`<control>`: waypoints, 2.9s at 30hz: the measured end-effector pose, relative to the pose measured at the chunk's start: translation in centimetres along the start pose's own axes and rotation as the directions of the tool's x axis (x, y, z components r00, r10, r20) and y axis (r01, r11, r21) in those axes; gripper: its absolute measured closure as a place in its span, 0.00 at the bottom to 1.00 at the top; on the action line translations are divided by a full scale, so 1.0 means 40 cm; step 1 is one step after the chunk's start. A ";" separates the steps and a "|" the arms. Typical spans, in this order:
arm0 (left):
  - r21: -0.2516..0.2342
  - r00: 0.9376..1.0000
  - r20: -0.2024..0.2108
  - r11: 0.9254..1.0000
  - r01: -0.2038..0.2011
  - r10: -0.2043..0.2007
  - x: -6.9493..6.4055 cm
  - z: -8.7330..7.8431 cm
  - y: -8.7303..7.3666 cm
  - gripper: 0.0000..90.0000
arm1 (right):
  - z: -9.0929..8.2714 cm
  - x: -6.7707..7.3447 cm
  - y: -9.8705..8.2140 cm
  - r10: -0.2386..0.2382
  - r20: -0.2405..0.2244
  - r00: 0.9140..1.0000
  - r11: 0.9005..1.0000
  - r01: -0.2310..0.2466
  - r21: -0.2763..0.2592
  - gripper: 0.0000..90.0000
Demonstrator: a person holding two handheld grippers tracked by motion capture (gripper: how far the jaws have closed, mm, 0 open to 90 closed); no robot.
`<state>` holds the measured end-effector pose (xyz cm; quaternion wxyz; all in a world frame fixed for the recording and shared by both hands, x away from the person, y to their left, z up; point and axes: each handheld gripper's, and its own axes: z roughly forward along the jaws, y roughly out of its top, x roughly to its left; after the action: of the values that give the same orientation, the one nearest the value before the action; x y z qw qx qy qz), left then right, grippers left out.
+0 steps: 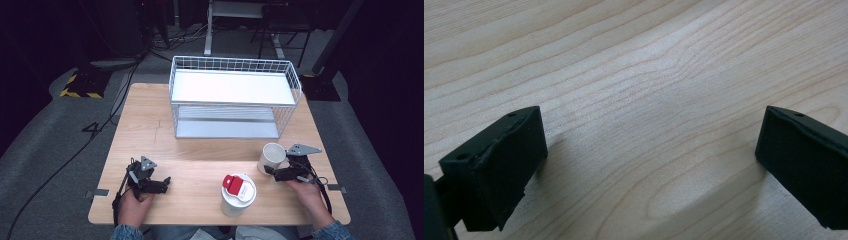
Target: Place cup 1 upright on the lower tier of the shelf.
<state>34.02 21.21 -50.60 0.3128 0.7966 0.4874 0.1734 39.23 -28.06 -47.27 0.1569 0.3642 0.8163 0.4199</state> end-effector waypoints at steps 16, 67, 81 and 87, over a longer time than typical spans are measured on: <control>0.000 1.000 -0.001 1.000 -0.001 0.001 0.000 0.000 0.000 0.01 | 0.029 0.008 -0.018 -0.005 -0.007 1.000 1.000 0.005 -0.019 0.25; 0.000 1.000 -0.002 1.000 0.000 0.000 -0.001 0.000 0.000 0.01 | 0.035 0.015 0.143 -0.102 -0.044 0.994 0.995 0.101 -0.022 0.26; 0.001 1.000 -0.005 1.000 0.005 -0.005 -0.002 -0.001 -0.001 0.01 | 0.086 0.012 0.220 -0.123 -0.085 0.989 0.992 0.121 -0.027 0.26; 0.001 1.000 -0.005 1.000 0.004 -0.004 -0.002 -0.001 -0.001 0.01 | 0.108 0.017 0.252 -0.149 -0.084 0.985 0.989 0.147 -0.024 0.26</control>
<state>33.93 21.16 -50.59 0.3113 0.7953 0.4900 0.1745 45.85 -21.25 -41.75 0.1560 0.2829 0.8433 0.4296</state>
